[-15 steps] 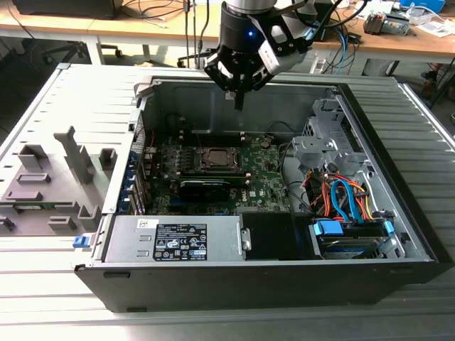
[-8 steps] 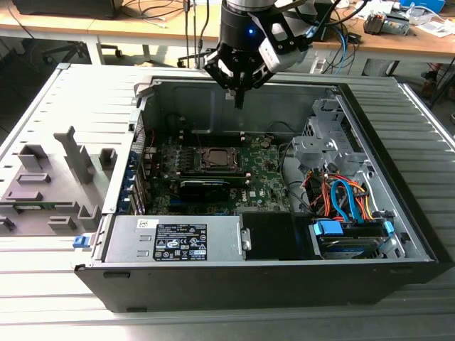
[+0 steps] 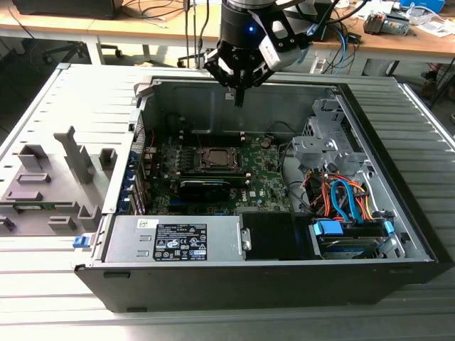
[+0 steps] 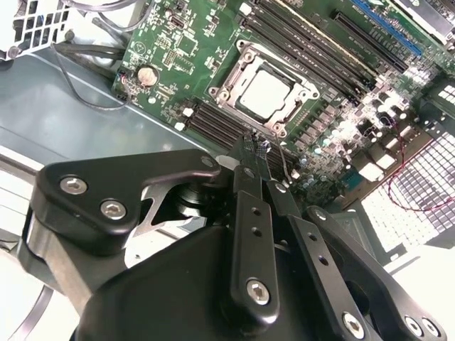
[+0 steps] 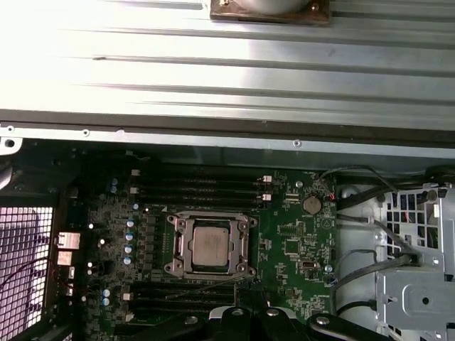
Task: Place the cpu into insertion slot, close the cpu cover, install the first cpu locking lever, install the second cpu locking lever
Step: 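Install the first cpu locking lever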
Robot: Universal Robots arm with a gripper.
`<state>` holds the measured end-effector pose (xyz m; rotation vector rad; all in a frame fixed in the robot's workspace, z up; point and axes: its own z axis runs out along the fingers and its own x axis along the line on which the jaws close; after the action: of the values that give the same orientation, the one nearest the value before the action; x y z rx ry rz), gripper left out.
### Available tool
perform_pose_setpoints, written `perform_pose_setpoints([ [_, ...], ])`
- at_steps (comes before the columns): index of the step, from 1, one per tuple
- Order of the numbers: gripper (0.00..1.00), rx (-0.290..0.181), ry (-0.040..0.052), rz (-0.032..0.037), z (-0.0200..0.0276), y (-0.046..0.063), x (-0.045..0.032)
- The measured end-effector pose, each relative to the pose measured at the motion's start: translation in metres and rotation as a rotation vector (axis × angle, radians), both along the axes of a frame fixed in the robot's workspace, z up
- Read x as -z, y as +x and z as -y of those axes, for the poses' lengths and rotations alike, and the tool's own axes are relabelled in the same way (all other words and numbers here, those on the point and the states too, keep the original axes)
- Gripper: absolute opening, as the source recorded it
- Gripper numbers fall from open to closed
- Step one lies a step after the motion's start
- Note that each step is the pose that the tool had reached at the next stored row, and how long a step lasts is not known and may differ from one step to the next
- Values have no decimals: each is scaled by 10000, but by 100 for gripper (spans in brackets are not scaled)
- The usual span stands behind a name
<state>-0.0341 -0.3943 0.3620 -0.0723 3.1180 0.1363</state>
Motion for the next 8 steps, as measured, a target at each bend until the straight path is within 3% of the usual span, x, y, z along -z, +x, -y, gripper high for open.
perform_pose_setpoints([
  [8, 11, 0, 70, 0, 0, 0, -31],
])
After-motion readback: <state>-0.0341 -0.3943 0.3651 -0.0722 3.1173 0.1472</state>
